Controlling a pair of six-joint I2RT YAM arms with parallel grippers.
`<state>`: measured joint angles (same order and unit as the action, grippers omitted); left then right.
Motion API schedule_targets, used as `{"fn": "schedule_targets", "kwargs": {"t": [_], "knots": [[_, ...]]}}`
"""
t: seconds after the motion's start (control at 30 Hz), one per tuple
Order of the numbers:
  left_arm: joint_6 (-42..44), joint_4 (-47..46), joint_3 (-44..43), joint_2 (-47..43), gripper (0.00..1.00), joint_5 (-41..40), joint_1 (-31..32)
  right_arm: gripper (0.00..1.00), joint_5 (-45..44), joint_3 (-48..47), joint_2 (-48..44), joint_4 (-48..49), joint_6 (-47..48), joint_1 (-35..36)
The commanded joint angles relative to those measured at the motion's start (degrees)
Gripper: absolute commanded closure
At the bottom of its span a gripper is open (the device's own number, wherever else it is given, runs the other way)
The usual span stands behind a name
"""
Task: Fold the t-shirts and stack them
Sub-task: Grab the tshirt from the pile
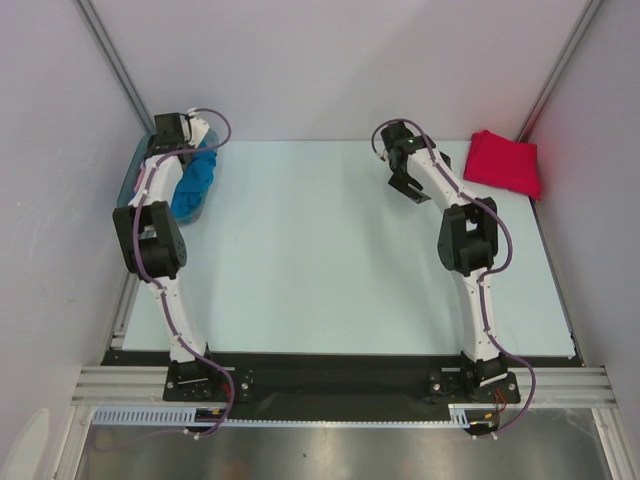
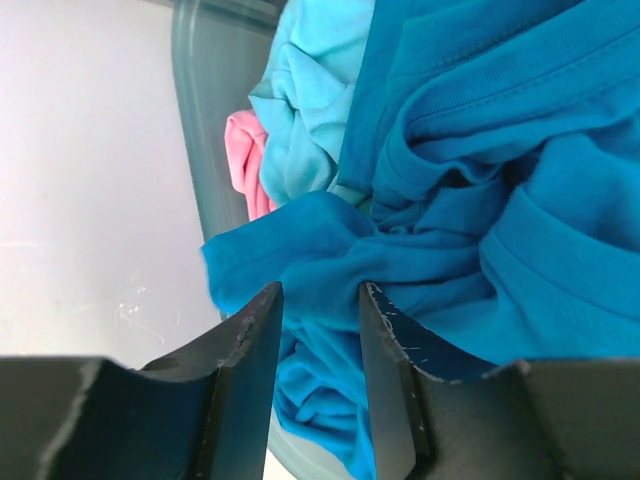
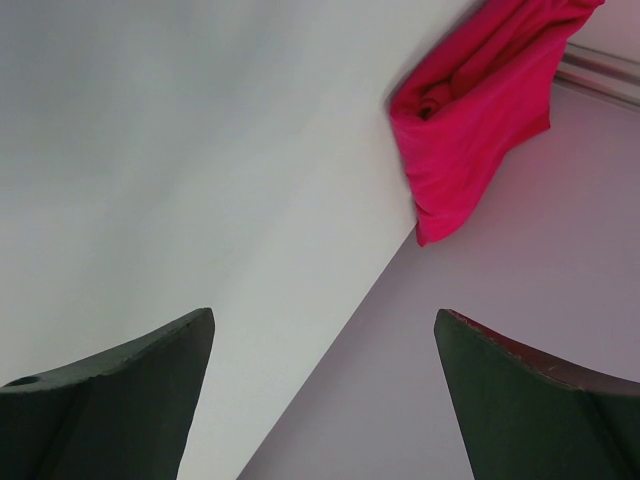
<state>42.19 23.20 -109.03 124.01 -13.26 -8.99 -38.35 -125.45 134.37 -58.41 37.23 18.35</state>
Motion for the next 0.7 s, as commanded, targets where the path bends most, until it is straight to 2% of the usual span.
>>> {"fn": "schedule_targets", "kwargs": {"t": [0.0,0.2,0.27,0.3,0.53,0.67], "knots": [[1.57,-1.32,-2.76,1.24,0.58,-1.07,-0.85,0.00,-1.55,-0.06,-1.30,0.05,0.91,0.81],[2.01,-1.14,-3.11,2.38,0.60,-1.07,-1.29,0.00,-1.99,-0.06,-1.21,0.58,1.09,1.25],[2.01,-1.14,-3.38,2.47,0.83,-1.24,-1.20,0.00,-2.17,-0.15,-1.21,0.84,1.09,1.34],[2.01,-1.14,-3.64,2.82,1.00,-1.51,-1.29,0.00,-2.08,-0.15,-1.12,1.11,1.17,1.43],[-0.09,-0.53,-4.87,0.20,1.00,0.33,-0.59,0.00,-1.73,0.12,-1.21,1.63,1.09,1.69],[-3.68,2.01,-4.70,-5.76,1.00,7.51,1.52,0.00,-0.77,0.38,-0.95,1.90,0.65,1.78]]}}
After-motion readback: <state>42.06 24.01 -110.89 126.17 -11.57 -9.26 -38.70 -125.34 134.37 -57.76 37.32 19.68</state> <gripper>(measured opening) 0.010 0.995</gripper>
